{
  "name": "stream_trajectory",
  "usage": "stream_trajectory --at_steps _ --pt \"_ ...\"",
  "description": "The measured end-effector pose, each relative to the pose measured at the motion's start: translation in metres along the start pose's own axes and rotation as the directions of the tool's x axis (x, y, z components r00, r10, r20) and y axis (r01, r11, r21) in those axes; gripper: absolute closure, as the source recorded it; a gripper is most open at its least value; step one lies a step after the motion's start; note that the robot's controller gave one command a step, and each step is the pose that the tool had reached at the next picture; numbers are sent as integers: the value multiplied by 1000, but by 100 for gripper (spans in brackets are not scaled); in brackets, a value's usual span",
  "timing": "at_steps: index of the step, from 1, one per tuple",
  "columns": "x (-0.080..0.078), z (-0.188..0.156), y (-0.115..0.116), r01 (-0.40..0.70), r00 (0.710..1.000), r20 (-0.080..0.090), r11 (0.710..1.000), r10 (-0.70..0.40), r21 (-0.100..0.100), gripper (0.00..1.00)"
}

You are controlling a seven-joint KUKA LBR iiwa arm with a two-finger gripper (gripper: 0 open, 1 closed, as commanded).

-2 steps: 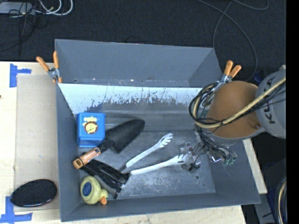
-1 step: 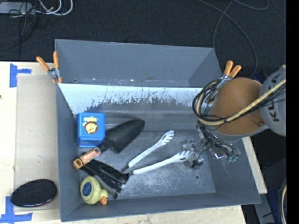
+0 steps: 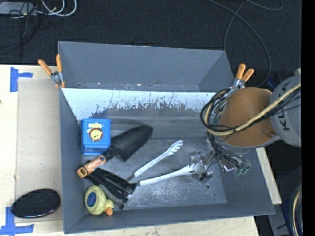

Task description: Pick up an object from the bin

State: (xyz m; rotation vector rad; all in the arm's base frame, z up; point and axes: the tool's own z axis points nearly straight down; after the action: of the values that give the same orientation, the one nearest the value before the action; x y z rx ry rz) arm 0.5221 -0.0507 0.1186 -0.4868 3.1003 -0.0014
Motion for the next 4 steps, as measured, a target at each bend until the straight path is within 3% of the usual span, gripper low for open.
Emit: stream_trajectory --at_steps 1,2,3,4 --pt "-50 33 11 185 983 5 983 -185 5 100" --pt "-40 -18 9 154 988 -4 988 -154 -3 100" --pt "-44 15 20 180 984 0 984 -180 -3 0" --pt "-45 35 24 192 981 -2 981 -192 -4 100"
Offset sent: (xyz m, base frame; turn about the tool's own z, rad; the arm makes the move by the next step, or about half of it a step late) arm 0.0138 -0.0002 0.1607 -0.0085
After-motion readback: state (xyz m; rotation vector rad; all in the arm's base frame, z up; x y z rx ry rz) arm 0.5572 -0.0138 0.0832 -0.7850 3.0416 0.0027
